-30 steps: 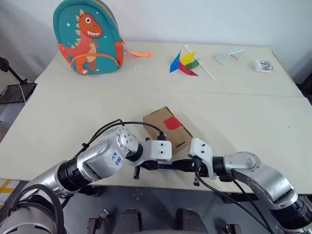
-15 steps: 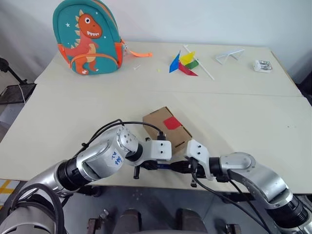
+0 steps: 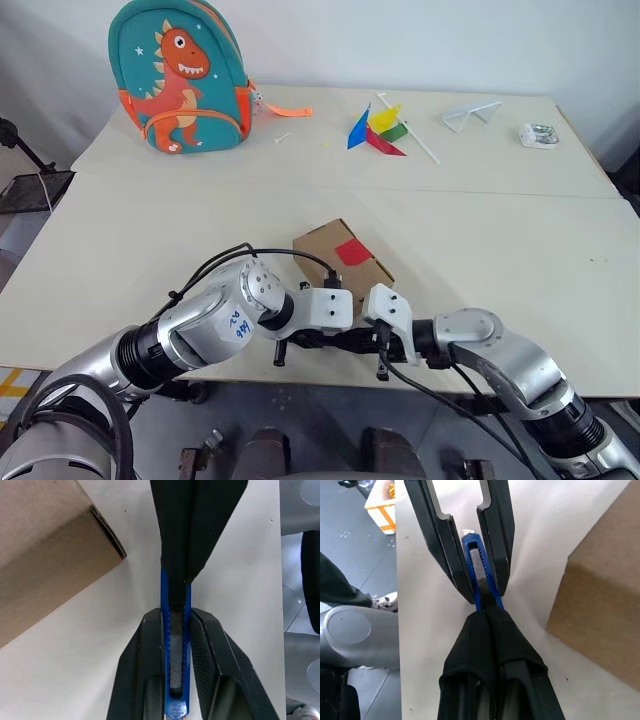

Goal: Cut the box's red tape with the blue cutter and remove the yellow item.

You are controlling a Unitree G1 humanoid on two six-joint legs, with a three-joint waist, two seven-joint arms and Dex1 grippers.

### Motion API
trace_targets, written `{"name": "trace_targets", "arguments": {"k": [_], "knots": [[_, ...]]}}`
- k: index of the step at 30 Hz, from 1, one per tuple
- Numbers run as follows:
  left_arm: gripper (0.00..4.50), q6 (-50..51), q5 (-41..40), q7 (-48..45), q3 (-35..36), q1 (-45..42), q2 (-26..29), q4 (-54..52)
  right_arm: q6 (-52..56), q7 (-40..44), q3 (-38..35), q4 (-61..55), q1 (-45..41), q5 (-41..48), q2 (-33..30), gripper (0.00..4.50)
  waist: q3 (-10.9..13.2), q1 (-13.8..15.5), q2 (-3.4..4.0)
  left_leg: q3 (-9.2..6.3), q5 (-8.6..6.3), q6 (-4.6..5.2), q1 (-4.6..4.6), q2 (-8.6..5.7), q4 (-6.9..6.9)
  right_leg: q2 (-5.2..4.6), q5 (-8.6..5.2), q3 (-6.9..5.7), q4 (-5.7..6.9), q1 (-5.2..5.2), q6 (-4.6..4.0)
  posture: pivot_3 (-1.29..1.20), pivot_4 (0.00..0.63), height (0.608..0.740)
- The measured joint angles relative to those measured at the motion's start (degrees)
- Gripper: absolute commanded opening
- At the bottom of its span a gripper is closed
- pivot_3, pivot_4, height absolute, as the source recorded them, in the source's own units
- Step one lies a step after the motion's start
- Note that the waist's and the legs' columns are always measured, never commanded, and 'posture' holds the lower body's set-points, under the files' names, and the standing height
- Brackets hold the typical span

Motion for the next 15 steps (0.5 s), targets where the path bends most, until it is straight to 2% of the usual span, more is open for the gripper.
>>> {"name": "trace_targets", "arguments": {"k": [7, 15], "knots": [[0.41, -0.9, 0.0, -0.1, -0.1, -0.1, 0.0, 0.4, 1.1, -0.3, -3.5, -0.5, 1.8, 0.7, -1.9, 0.05, 0.0, 0.0, 0.0, 0.0, 0.0, 0.01, -0.01, 0.0, 0.02, 0.0, 0.0, 0.0, 0.0, 0.0, 0.0, 0.0, 0.15, 0.74], [0.41, -2.2, 0.0, -0.4, -0.2, -0.4, 0.0, 1.4, 0.8, -0.9, -1.6, 0.2, 0.9, -0.9, 1.1, 0.05, 0.0, 0.1, 0.0, 0.0, -0.01, 0.01, -0.01, 0.0, 0.04, 0.0, 0.0, 0.0, 0.01, 0.0, 0.0, 0.0, 0.15, 0.74]]}}
